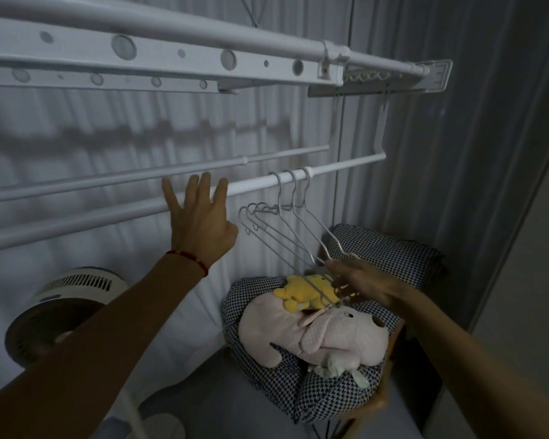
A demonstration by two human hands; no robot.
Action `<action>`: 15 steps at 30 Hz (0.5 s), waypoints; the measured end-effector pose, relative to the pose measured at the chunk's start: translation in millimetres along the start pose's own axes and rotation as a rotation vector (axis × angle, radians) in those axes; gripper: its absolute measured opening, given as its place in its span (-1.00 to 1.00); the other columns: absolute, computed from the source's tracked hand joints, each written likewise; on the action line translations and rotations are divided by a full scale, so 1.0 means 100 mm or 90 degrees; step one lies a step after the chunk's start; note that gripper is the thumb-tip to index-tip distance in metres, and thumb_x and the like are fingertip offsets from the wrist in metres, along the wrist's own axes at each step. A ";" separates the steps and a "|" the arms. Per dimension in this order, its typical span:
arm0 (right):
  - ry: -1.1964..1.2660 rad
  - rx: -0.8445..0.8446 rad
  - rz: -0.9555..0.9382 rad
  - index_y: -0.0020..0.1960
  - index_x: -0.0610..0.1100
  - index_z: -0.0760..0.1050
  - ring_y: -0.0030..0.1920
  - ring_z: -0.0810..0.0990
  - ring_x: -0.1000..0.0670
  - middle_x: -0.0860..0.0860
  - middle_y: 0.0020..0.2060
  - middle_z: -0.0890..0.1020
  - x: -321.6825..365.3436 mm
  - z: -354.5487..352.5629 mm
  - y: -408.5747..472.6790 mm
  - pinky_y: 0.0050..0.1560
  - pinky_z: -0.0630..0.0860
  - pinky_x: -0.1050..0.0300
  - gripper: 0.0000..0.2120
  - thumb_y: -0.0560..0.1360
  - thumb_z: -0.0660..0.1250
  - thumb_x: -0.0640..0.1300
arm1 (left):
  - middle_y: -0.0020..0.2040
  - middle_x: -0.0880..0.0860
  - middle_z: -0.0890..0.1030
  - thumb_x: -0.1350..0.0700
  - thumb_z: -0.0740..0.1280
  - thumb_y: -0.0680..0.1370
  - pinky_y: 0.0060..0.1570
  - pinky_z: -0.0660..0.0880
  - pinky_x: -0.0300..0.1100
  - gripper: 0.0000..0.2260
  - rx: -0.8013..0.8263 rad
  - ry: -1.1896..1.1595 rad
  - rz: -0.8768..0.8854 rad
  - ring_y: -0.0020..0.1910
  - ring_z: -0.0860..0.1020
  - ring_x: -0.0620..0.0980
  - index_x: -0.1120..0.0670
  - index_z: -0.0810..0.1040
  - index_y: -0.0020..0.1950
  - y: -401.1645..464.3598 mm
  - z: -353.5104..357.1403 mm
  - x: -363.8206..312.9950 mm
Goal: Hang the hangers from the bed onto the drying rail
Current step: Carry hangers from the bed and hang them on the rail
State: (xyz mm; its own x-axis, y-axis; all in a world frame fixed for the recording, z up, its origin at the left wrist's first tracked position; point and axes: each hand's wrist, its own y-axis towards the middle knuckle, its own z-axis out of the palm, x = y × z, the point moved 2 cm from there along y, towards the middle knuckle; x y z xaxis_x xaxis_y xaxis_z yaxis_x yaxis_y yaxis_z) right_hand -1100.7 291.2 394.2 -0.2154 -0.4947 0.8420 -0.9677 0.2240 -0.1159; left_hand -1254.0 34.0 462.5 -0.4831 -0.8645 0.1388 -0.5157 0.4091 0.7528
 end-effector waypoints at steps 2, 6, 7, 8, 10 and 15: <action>-0.085 -0.077 -0.049 0.20 -0.08 0.56 0.02 0.62 -0.02 -0.03 0.05 0.64 -0.04 -0.03 -0.09 0.05 0.56 0.02 -0.62 0.63 0.18 0.17 | 0.41 0.18 0.40 0.06 0.31 0.37 0.41 -0.07 0.41 -0.39 -0.032 -0.057 0.029 0.43 0.31 0.19 0.14 0.39 0.43 -0.05 -0.07 -0.17; -0.183 -0.169 -0.084 0.04 -0.02 0.60 -0.17 0.70 0.06 0.04 -0.09 0.70 -0.07 -0.08 -0.47 0.02 0.61 -0.05 -0.71 0.61 0.23 0.15 | 0.31 0.13 0.49 0.12 0.26 0.38 0.41 0.23 0.19 -0.50 -0.073 -0.369 0.074 0.35 0.40 0.13 0.14 0.48 0.33 -0.17 -0.15 -0.70; -0.179 -0.183 -0.077 0.02 -0.02 0.60 -0.23 0.70 0.07 0.03 -0.15 0.70 -0.08 -0.07 -0.59 -0.03 0.62 -0.06 -0.72 0.61 0.24 0.14 | 0.28 0.10 0.50 0.12 0.25 0.38 0.41 0.28 0.06 -0.52 -0.062 -0.461 0.076 0.32 0.42 0.09 0.13 0.49 0.31 -0.21 -0.15 -0.87; -0.182 -0.189 -0.064 0.03 -0.02 0.60 -0.24 0.70 0.09 0.04 -0.16 0.69 -0.11 -0.06 -0.71 -0.04 0.62 -0.04 -0.74 0.61 0.24 0.12 | 0.26 0.07 0.51 0.12 0.25 0.39 0.40 0.29 -0.10 -0.54 -0.040 -0.537 0.074 0.29 0.42 0.05 0.11 0.50 0.30 -0.26 -0.16 -1.06; -0.201 -0.208 -0.038 0.09 -0.01 0.60 -0.19 0.68 0.12 0.10 -0.11 0.68 -0.23 -0.04 -0.94 -0.03 0.61 0.03 -0.76 0.62 0.23 0.10 | 0.24 0.02 0.52 0.15 0.30 0.39 0.30 0.28 -0.33 -0.56 0.018 -0.649 0.076 0.25 0.43 -0.01 0.08 0.51 0.28 -0.41 -0.19 -1.46; -0.261 -0.303 0.066 0.19 0.00 0.56 0.05 0.63 0.01 0.05 0.06 0.67 -0.75 -0.04 -1.60 0.08 0.55 0.04 -0.76 0.64 0.20 0.05 | 0.24 -0.01 0.53 0.13 0.33 0.45 0.23 0.41 -0.19 -0.60 0.190 -0.776 0.163 0.24 0.47 -0.03 0.04 0.49 0.29 -0.95 -0.25 -2.41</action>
State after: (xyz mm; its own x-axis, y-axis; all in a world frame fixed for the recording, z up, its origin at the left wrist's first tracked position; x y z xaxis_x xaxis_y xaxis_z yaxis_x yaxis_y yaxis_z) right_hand -928.6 296.3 351.7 -0.4281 -0.7111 0.5577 -0.7956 0.5893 0.1405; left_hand -1070.9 196.2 373.4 -0.8428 0.0088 -0.5381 -0.3741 0.7092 0.5975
